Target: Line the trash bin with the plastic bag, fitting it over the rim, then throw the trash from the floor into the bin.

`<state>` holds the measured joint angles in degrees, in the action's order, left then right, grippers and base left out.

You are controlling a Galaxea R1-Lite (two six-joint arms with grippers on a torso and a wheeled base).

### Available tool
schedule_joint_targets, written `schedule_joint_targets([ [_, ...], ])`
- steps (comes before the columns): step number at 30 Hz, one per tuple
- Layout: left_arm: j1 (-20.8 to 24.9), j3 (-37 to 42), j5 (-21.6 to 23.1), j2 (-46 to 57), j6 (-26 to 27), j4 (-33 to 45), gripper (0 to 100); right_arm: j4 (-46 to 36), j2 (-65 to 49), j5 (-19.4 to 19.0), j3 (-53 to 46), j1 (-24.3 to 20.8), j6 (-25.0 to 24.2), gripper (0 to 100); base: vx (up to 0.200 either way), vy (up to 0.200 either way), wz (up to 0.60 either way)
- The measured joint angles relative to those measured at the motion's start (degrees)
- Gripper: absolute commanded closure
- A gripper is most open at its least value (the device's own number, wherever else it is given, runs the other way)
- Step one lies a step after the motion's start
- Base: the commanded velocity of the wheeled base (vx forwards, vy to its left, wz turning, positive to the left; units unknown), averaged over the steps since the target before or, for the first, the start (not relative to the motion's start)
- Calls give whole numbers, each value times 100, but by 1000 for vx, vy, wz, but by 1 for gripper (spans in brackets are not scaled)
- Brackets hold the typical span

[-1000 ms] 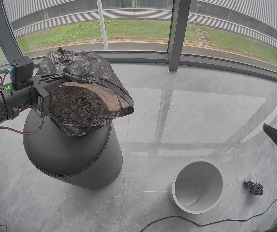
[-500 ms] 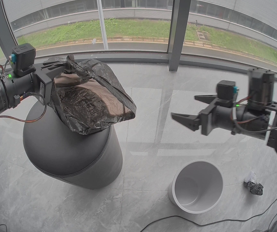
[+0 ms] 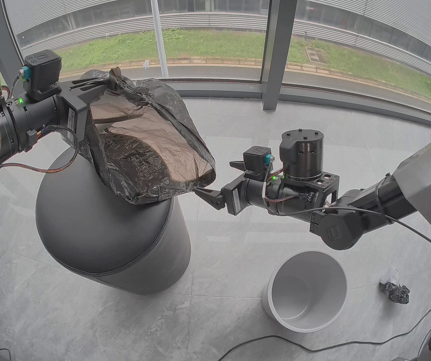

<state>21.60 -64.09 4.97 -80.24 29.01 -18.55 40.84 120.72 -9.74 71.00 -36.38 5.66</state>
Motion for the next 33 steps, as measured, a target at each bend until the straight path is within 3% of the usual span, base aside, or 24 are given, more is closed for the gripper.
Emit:
schedule_joint_targets([
  [12, 2, -2, 44, 63, -6, -5, 100, 563, 758, 627, 833, 113, -246, 0, 0, 0, 0],
  [23, 11, -52, 72, 94, -50, -5, 100, 867, 1315, 742, 1282, 113, -271, 0, 0, 0, 0],
  [24, 11, -52, 90, 96, -55, -7, 100, 906, 1364, 775, 1368, 116, -276, 100, 0, 0, 0],
  [33, 11, 4, 151, 133, -189, -5, 100, 1147, 1586, 972, 1671, 146, -486, 100, 0, 0, 0],
])
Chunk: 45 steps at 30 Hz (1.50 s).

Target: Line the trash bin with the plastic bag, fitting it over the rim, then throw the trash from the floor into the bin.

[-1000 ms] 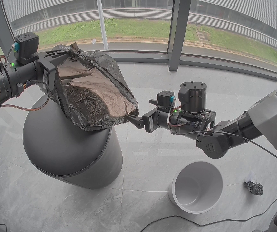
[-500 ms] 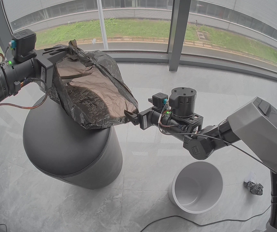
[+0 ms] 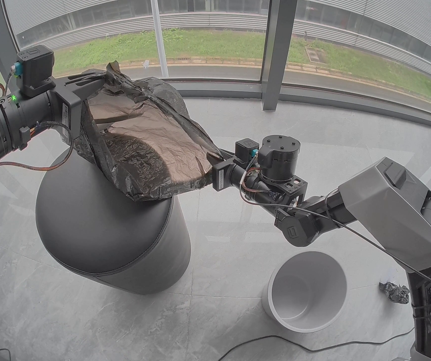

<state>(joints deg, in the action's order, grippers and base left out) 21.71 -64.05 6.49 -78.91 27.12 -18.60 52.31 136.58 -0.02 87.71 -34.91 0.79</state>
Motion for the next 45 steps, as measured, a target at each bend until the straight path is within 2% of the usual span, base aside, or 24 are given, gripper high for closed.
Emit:
schedule_joint_targets([
  [7, 0, 5, 33, 2, -257, 0, 100, -34, -327, -126, -677, -28, -6, 100, 0, 0, 0],
  [11, 0, 0, 232, -4, -474, 13, 100, -50, -714, -244, -1158, -26, -11, 100, 0, 0, 0],
  [15, -2, -11, 886, -66, -884, 38, 100, -80, -1282, -388, -1796, -23, -15, 100, 0, 0, 0],
  [22, -7, -28, 1941, -406, -2029, -121, 100, -461, -2723, -499, -3104, -22, -106, 100, 0, 0, 0],
  [31, 98, 421, 3060, -1114, -2580, -1057, 100, -1148, -4559, -547, -4926, -30, -265, 100, 0, 0, 0],
  [38, 463, 630, 3311, -1792, -3095, -1930, 100, -1438, -5346, -596, -5417, -41, -311, 100, 0, 0, 0],
  [45, 761, 686, 3341, -2236, -4023, -2541, 100, -1621, -5613, -734, -5481, -130, -369, 100, 0, -86, 0],
])
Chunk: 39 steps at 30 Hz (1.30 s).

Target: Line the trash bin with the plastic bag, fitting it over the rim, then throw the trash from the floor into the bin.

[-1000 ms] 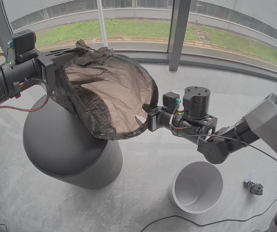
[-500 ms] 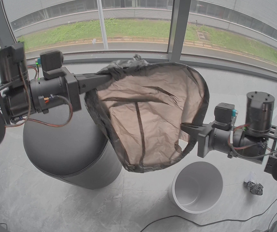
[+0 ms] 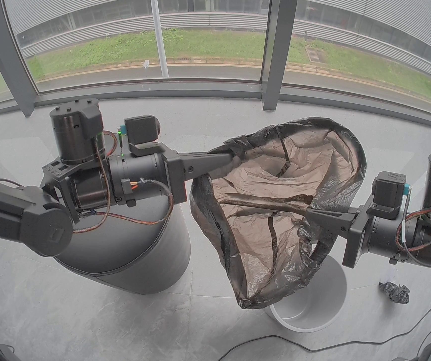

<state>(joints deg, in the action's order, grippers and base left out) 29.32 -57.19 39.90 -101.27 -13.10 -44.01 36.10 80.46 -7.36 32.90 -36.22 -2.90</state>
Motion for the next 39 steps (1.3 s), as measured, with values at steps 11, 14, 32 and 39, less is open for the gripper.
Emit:
schedule_joint_targets([
  [11, 212, 82, 17, -391, -71, -63, 100, -141, -83, -200, -143, -99, -122, 100, 0, -200, 0],
  [14, 249, 118, 17, -439, -68, -68, 100, -143, -105, -202, -219, -101, -122, 100, 0, -200, 0],
  [32, 306, 1298, 9, -375, -165, -819, 100, -145, -229, -210, -335, -118, -122, 100, -22, -44, 0],
  [39, 354, 1592, 9, -367, -173, -853, 100, -150, -232, -295, -339, -116, -123, 100, -200, 0, 0],
])
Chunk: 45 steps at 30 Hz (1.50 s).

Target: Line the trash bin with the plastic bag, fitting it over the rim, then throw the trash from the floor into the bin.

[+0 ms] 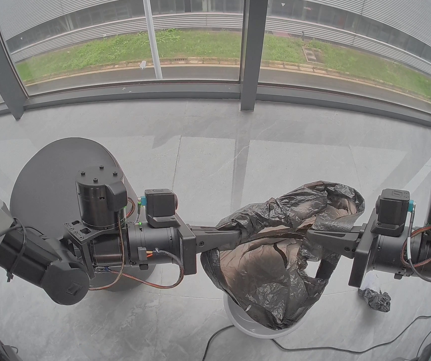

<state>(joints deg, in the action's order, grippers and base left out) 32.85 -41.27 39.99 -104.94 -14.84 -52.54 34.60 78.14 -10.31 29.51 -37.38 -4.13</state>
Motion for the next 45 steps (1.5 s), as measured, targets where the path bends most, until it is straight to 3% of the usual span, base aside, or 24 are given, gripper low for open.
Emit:
schedule_joint_targets([
  [12, 20, 98, 2, 15, 0, -1, 100, 9, -50, -5, -129, -2, 1, 100, -200, 0, 0],
  [20, 52, 288, 5, 6, 0, -52, 100, 0, -149, -13, -435, 0, 0, 100, 0, 0, 0],
  [38, -245, 349, -17, -1380, -117, -2209, 100, 276, 1220, -433, -267, 301, -2, 100, 0, 0, 0],
  [45, -422, 360, -101, -2053, -818, -3468, 100, 859, 1996, -567, -129, 474, -7, 100, 0, 0, 0],
])
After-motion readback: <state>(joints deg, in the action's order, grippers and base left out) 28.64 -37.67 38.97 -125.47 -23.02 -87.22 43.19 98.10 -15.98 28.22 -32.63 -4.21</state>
